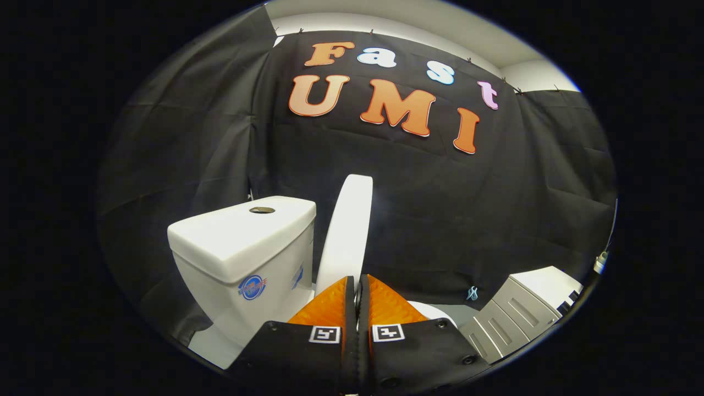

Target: Open the toilet lid.

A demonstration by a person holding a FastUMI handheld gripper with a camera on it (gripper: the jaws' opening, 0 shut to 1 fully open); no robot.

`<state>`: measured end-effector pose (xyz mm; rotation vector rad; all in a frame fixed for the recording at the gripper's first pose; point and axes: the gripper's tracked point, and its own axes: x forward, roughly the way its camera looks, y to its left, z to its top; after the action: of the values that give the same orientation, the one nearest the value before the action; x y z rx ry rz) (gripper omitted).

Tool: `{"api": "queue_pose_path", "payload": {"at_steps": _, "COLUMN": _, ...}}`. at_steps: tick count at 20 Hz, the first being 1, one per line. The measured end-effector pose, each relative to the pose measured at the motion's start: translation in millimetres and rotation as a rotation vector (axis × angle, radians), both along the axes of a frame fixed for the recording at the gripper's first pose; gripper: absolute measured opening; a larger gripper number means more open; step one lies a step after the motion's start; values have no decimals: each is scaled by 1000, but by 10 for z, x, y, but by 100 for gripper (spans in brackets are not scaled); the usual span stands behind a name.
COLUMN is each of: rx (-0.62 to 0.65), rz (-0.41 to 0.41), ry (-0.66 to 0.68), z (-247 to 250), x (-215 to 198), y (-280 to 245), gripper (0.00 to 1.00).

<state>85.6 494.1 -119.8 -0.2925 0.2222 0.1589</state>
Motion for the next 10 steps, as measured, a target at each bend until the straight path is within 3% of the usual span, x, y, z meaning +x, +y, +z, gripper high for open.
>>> {"api": "queue_pose_path", "payload": {"at_steps": 10, "rx": -31, "rz": 70, "ry": 2, "z": 2, "x": -122, "y": 375, "gripper": 8}}
